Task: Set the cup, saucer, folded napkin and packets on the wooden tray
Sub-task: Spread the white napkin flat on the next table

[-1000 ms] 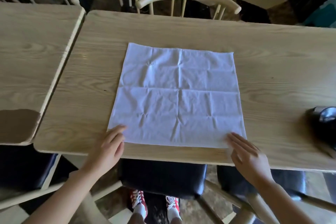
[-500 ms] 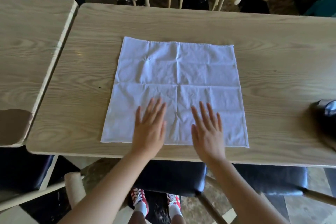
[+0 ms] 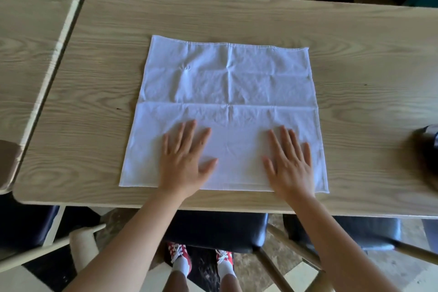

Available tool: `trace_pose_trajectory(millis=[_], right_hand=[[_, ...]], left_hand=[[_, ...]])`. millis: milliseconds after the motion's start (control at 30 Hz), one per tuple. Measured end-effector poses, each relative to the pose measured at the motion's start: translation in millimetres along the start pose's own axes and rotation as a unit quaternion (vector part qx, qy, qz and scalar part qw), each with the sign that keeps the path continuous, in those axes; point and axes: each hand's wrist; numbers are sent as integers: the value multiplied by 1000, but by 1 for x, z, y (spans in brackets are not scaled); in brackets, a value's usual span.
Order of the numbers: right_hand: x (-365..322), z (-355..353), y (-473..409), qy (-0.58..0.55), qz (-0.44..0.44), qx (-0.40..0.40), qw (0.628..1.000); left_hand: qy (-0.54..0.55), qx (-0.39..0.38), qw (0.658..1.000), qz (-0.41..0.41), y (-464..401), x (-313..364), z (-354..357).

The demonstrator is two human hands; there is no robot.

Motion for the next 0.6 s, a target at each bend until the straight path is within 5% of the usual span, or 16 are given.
trace_pose_trajectory(millis=[233,433,600], right_hand=[[45,-10,10,4,47,5,999],[34,-11,6,4,62,17,998],[-31,-15,-42,-13,-27,69,997]], left_hand=[[-8,-3,998,-65,13,-86,-14],[3,17,997,-75,7,-77,-24],[36,96,992,73,-47,12,-32]])
Point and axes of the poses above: each hand's wrist, its own y-axis away from the middle knuckle, its own z-axis out of the palm, x = y × z, and after that the axes turned 4 degrees about -z, right-handed
